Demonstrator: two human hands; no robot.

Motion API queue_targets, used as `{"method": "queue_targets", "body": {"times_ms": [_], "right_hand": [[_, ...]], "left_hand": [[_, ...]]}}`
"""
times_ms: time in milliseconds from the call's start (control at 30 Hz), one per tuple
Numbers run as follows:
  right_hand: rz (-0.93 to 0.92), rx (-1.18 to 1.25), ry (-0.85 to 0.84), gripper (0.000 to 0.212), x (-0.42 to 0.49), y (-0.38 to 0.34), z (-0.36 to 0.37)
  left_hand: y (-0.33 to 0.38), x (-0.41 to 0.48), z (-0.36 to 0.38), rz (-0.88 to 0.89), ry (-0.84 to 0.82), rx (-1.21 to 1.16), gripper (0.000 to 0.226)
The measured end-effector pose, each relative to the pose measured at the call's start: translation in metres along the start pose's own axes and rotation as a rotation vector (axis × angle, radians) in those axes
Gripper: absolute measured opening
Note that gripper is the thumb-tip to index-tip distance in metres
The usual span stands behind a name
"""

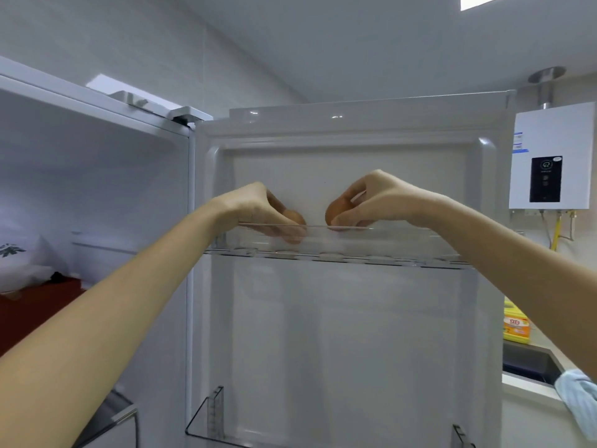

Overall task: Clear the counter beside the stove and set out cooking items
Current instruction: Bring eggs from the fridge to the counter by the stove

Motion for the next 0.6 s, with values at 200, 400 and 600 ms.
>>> {"method": "queue_targets", "body": {"times_ms": [200,400,600], "right_hand": [[-0.078,0.174,0.325,0.043,-0.034,0.005,-0.043],[-0.125,0.293,0.481,0.045,-0.084,0.039,-0.080],[-0.127,0.243,0.504,0.060,-0.144,0.104,-0.114]], "left_hand": [[0.029,-0.006,0.005,0.172,0.371,-0.312,0.060],[0.087,-0.014,0.029,0.305,0.512,-0.272,0.059],[0.154,-0.021,0.102,0.435,0.498,-0.407,0.055]]}}
Point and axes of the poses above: each hand's wrist, its own x-axis towards the middle knuckle, its own z-axis out of the palm, y = z × x, the point moved 4 cm from there along x, towards the middle knuckle, and after that the axes turned 15 degrees about z, right-handed, at the moved point
